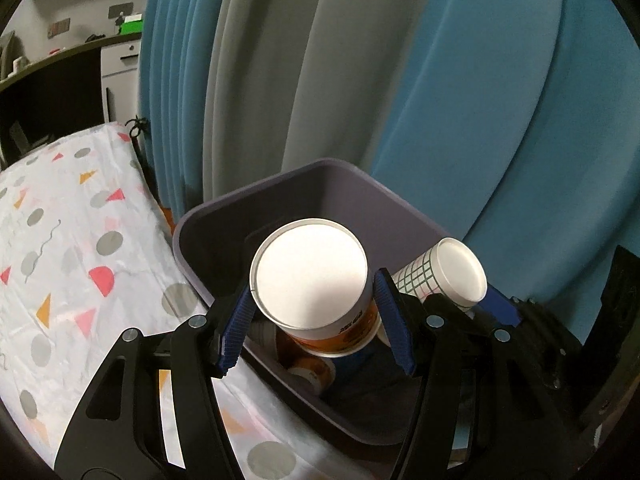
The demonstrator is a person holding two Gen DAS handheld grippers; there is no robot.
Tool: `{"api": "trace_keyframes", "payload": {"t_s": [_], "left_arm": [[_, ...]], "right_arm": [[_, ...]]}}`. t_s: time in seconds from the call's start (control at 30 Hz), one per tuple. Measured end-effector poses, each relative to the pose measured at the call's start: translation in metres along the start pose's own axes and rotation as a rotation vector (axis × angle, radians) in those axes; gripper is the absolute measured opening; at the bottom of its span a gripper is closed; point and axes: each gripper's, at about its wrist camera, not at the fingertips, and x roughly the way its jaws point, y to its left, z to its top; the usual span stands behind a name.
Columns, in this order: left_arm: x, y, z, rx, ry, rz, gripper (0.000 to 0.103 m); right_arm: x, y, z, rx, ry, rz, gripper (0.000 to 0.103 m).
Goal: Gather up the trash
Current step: 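Open both tools to drop the two cups into the grey bin, then move both tools back from the bin to the black and pink bags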
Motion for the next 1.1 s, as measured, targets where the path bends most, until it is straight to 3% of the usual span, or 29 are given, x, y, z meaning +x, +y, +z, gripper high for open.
{"api": "trace_keyframes", "payload": {"t_s": [0.2,0.37,0.5,0.57,0.77,0.97,1.1], "left_arm": [[0.005,0.002,-0.004,-0.006,0.006,0.016,0.062],[0.0,0.009,-0.006,-0.032,-0.017,0.061,0.084],[-0.019,0.021,-0.009,-0.079,-0.062,0.09,0.094],[-0.034,0.026,-0.013,-0.083,-0.088,0.131,0.095],[-0.094,0.039,-0.029,-0.082,-0.19,0.259,0.097],[-0.158,0.056,-0.054,-0.105,-0.264,0.366,0.097],[-0.196,0.07,-0.076,-0.108,-0.291,0.444,0.097]], "right_arm": [[0.01,-0.002,-0.002,-0.003,0.022,-0.01,0.051],[0.016,0.001,-0.004,-0.007,0.034,-0.025,0.052],[0.016,0.003,-0.006,-0.017,0.035,-0.029,0.056],[0.015,0.004,-0.005,-0.011,0.031,-0.028,0.063],[-0.012,0.013,-0.003,-0.011,-0.024,-0.045,0.068],[-0.054,0.04,-0.003,-0.027,-0.105,-0.059,0.076],[-0.078,0.07,-0.008,-0.038,-0.131,-0.016,0.08]]}}
